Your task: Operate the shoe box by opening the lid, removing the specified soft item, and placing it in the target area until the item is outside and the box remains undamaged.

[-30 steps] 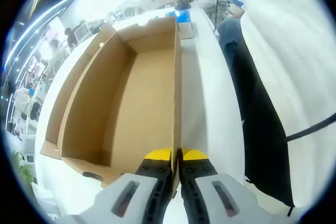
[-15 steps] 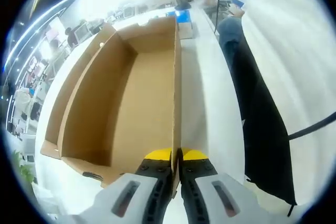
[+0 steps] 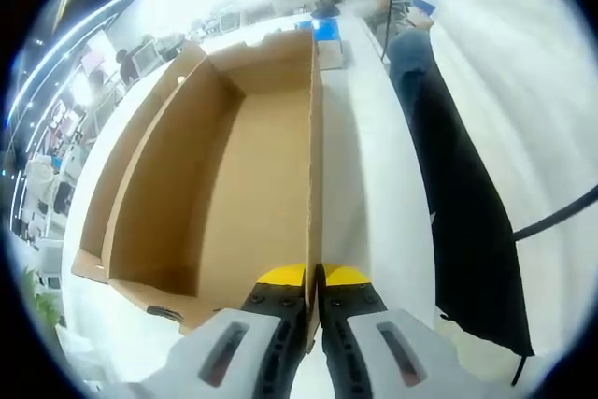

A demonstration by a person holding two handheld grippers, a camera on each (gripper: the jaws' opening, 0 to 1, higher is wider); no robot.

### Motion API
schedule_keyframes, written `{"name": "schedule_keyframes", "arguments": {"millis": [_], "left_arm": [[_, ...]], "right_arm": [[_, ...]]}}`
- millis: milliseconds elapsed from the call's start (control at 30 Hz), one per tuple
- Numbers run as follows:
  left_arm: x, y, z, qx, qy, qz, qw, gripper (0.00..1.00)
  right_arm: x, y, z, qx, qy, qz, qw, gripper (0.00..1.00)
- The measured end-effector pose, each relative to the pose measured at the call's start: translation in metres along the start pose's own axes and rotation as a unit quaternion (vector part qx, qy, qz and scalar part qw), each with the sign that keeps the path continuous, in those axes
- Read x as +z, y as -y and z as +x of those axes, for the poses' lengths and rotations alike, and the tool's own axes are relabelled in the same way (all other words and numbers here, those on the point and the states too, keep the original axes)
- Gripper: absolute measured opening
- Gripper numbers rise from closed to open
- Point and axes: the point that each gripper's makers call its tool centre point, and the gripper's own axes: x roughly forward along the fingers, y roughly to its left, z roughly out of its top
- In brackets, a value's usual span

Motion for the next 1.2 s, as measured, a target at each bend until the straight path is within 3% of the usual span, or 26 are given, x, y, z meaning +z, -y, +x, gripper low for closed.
{"name": "schedule_keyframes", "arguments": {"millis": [167, 867, 1033, 1067, 1200], "left_arm": [[0.000, 0.000, 0.000, -0.002, 0.000, 0.000, 1.0000, 0.03], [0.000, -0.001, 0.001, 0.002, -0.004, -0.007, 1.0000, 0.03], [-0.001, -0.001, 0.000, 0.003, -0.006, -0.010, 0.9999, 0.03], [-0.001, -0.001, 0.000, 0.003, -0.006, -0.010, 0.9999, 0.03], [-0.001, -0.001, 0.001, 0.001, -0.007, -0.012, 0.9999, 0.03]], "right_arm": [[-0.008, 0.008, 0.000, -0.008, -0.002, -0.020, 0.9998, 0.19], [-0.033, 0.053, 0.007, -0.030, -0.013, 0.021, 0.9992, 0.19], [-0.043, 0.055, 0.015, -0.031, -0.017, 0.045, 0.9983, 0.19], [-0.049, 0.053, 0.020, -0.021, -0.020, 0.068, 0.9972, 0.19], [-0.064, 0.047, 0.026, -0.016, -0.037, 0.063, 0.9972, 0.19]]}}
